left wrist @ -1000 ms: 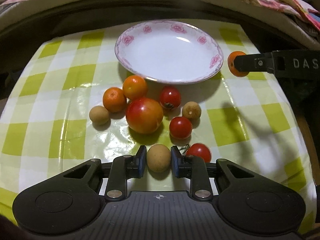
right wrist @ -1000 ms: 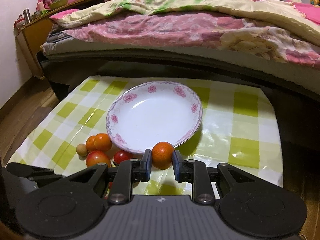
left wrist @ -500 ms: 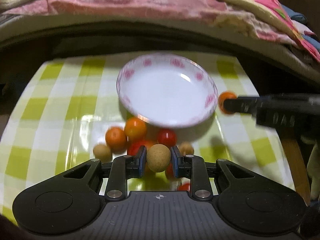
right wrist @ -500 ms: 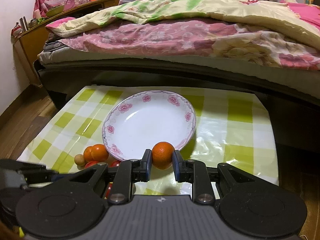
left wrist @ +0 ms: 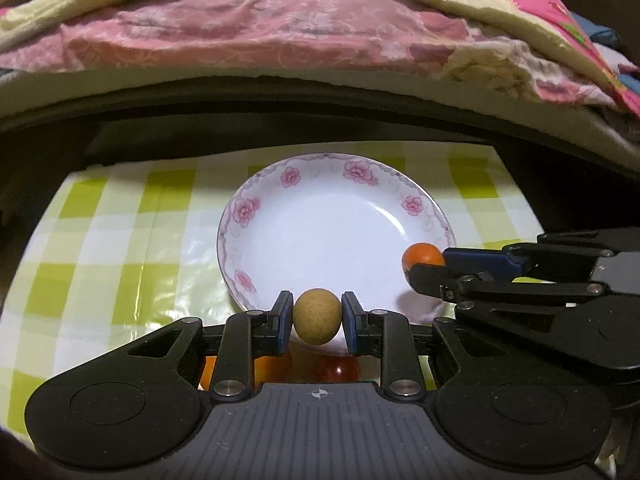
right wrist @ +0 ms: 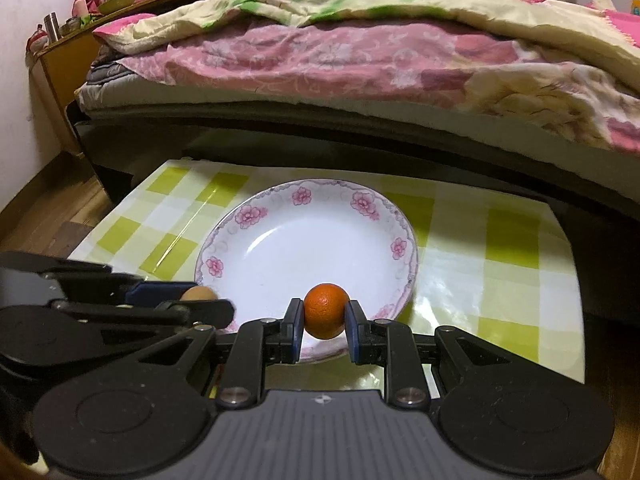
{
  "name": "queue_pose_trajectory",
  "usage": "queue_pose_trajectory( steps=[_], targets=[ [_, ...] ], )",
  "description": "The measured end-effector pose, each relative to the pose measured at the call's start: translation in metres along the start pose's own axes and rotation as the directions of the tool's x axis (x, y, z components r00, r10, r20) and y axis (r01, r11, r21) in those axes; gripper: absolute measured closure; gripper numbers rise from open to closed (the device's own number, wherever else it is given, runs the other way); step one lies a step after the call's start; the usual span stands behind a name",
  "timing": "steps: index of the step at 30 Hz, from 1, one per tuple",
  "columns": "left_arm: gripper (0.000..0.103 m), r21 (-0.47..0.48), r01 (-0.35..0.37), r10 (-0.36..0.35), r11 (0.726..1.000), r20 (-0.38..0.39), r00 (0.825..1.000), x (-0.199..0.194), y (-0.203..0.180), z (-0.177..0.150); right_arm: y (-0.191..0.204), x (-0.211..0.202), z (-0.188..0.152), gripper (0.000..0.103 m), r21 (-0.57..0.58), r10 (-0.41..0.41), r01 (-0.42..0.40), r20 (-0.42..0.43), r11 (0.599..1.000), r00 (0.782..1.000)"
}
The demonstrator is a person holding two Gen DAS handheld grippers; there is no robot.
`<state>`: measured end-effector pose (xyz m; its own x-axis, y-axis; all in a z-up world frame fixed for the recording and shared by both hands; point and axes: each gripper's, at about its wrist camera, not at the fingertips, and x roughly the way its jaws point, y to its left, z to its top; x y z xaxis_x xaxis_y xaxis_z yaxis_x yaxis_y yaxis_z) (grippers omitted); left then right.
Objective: Organize fruits
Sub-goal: 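Carry both fruits over the white plate and open both grippers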
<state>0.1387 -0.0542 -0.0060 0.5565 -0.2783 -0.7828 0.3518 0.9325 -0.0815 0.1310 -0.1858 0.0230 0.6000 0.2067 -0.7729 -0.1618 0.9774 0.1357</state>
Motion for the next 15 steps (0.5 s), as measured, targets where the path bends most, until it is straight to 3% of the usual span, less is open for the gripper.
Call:
queue_pose_trajectory(
  steps=[7, 15],
  targets=[
    [0.070, 0.000, -0.008, 0.008, 1.000, -0.023, 1.000, 0.009, 0.001, -0.003, -0.002, 0.015, 0.001, 0.076, -0.030, -0.002, 0.001, -0.019, 1.000, 1.000],
    [0.064, 0.005, -0.018, 0.018, 1.000, -0.023, 1.000, 0.007, 0.000, -0.002, -0.001, 0.014, 0.002, 0.076, -0.041, -0.028, 0.027, -0.006, 0.999, 1.000]
  ],
)
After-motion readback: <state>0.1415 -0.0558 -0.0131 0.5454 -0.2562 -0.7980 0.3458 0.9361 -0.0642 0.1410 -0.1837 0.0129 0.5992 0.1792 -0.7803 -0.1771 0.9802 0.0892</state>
